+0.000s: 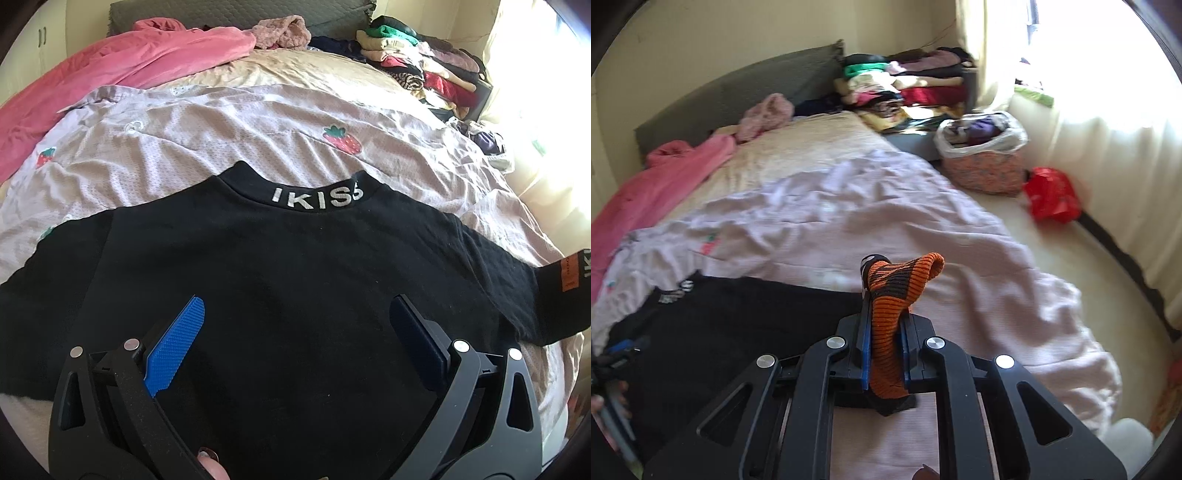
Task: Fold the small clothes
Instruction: 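Carry the grasped sleeve with the right gripper across the shirt back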
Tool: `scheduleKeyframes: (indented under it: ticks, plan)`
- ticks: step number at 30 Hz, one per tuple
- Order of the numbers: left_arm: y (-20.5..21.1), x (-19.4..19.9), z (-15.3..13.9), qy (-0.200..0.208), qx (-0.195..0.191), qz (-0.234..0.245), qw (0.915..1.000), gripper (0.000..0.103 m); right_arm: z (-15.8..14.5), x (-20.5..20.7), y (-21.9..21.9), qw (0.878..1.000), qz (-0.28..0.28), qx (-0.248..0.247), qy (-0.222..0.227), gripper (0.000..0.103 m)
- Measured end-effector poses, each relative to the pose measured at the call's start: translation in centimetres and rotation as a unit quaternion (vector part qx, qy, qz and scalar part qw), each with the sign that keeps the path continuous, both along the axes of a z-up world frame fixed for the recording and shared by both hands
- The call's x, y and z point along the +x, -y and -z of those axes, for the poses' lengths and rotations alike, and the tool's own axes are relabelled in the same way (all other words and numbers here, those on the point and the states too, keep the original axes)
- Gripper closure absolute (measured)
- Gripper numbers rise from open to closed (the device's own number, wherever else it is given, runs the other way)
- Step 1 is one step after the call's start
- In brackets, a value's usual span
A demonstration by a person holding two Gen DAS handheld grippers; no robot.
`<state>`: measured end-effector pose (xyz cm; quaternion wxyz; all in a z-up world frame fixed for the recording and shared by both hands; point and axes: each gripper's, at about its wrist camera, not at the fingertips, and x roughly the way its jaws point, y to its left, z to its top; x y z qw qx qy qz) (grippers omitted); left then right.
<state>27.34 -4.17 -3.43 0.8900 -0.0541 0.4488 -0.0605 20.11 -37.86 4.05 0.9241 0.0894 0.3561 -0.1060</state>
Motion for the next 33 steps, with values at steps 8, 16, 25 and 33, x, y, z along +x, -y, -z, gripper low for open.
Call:
scheduleKeyframes:
  ticks: [8,16,25,33]
  plan:
    - [-1.4,-0.8,-1.2,0.01,-0.002,-0.003,0.9999,0.009,-1.3,2.9,-6.8,0.995,-0.088,0.041,0.007,0.092]
    - [-3.9,-0.8,-1.1,-0.008,-0.029,-0.025,0.9992,0.009,-1.5,5.8,-13.3,0.985,-0.155,0.076,-0.005,0.092]
    - [-5.2,-0.6,-0.4,-0.031,-0.063,-0.025,0.9972,0.009,-0.6,8.5,-18.0,0.976,-0.193,0.1,-0.026,0.092]
    - [-4.4,-0.7,0.2,-0.038,-0.064,-0.006,0.9972,0.009,-0.7,9.4,-20.2,0.968,-0.22,0.117,-0.026,0.082]
